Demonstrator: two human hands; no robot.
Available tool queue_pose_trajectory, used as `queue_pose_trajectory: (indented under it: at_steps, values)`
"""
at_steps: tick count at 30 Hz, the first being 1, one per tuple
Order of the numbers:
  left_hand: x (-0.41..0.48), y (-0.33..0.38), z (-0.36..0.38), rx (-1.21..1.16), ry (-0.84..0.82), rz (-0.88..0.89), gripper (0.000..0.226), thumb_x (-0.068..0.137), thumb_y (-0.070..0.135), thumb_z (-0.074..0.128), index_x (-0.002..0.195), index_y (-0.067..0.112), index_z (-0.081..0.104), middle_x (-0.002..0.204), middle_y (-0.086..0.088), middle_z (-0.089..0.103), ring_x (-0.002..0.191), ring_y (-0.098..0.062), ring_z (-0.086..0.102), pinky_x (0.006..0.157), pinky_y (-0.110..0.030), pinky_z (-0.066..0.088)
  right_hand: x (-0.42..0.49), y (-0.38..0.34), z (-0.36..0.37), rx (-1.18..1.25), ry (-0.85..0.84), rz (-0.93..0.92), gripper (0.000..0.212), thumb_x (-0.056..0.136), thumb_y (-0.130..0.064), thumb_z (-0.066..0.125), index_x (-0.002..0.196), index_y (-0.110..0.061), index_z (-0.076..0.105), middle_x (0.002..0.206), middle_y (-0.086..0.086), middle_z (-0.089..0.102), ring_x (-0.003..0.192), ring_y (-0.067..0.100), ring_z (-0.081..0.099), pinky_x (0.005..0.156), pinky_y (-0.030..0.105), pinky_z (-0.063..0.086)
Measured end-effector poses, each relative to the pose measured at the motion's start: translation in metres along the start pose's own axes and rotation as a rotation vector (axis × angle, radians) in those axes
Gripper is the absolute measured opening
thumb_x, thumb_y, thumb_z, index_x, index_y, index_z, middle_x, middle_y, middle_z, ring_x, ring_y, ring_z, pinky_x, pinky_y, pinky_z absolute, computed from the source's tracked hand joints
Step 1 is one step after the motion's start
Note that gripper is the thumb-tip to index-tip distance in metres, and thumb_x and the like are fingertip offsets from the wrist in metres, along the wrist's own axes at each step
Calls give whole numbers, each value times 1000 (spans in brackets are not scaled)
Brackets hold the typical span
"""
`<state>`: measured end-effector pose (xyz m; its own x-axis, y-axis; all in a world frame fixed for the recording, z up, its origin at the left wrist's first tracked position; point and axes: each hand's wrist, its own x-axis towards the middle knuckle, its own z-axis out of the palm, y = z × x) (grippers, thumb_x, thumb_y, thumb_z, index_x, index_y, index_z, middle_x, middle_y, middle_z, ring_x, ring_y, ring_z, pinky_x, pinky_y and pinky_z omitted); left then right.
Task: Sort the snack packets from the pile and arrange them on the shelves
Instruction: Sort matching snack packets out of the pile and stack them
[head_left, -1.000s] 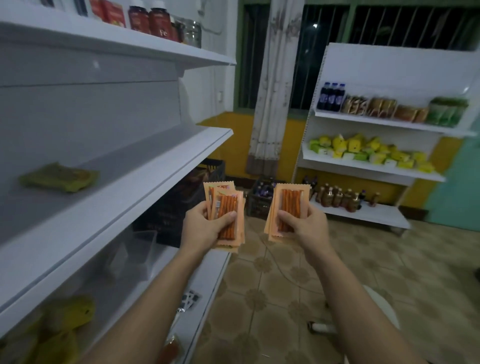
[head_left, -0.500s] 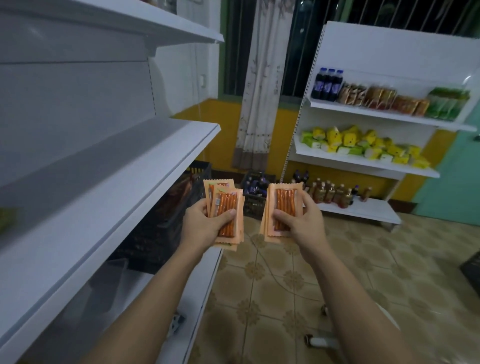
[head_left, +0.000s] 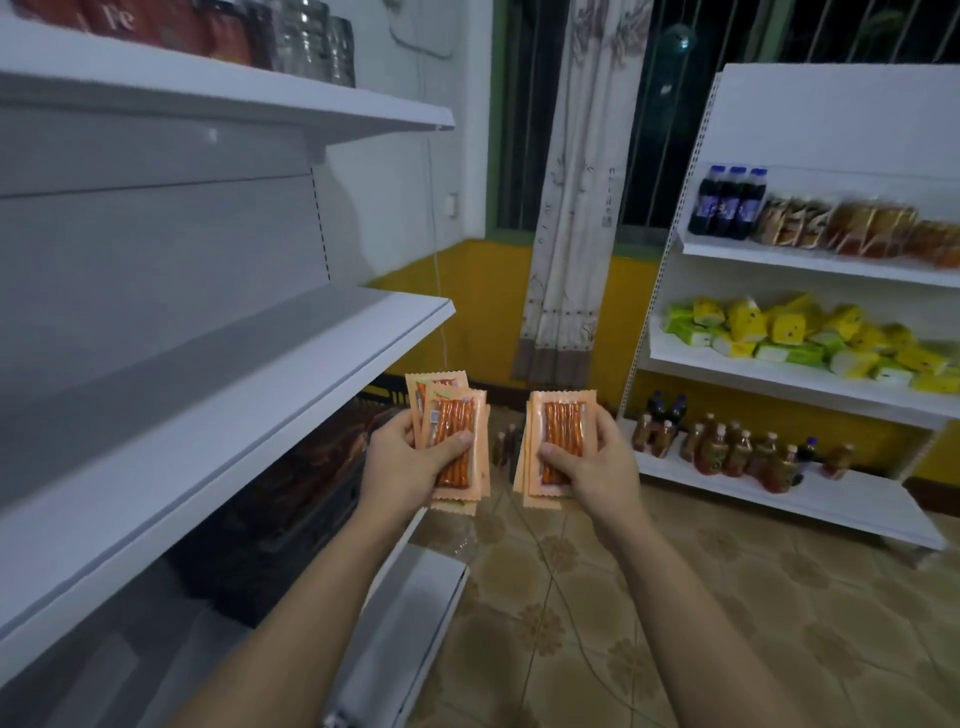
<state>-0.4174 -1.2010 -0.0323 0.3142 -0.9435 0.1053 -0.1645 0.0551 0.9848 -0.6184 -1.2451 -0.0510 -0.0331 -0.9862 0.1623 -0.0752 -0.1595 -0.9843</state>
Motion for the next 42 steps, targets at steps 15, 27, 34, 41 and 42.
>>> queue_pose_trajectory:
  at_steps: [15, 27, 34, 41, 42]
  values:
    - [67, 5, -51, 99, 420, -54, 33, 82, 29, 78, 111, 22, 65, 100, 8, 73, 85, -6, 71, 77, -29, 58, 123, -17, 121, 75, -457, -66, 56, 82, -7, 75, 132, -20, 51, 113, -3, 67, 97, 14, 69, 73, 35, 61]
    - [158, -23, -187, 14, 676, -32, 22, 81, 20, 79, 95, 25, 64, 85, 8, 72, 69, 0, 70, 66, -24, 57, 181, -33, 307, -3, -736, -143, 53, 81, -6, 77, 123, -27, 53, 104, -3, 71, 92, 13, 71, 81, 33, 59]
    - [178, -40, -233, 76, 860, -68, 15, 75, 14, 82, 79, 19, 69, 64, 11, 70, 58, -2, 66, 51, -12, 47, 204, -37, 384, 16, -888, -208, 45, 76, 2, 78, 107, -24, 59, 91, -6, 71, 79, 1, 69, 71, 21, 55]
    - [185, -57, -270, 239, 1069, -243, 31, 67, 32, 86, 87, 14, 71, 80, -5, 73, 77, -24, 70, 70, -39, 55, 218, -18, 458, 173, -1101, -57, 50, 73, 14, 71, 101, -27, 68, 96, 6, 73, 88, 24, 71, 71, 41, 59]
    - [188, -58, -273, 282, 1085, -270, 27, 72, 30, 85, 88, 14, 71, 82, -5, 72, 78, -22, 69, 70, -35, 52, 224, -18, 467, 129, -1121, -83, 50, 74, 11, 73, 104, -28, 66, 95, 3, 73, 87, 19, 71, 69, 36, 59]
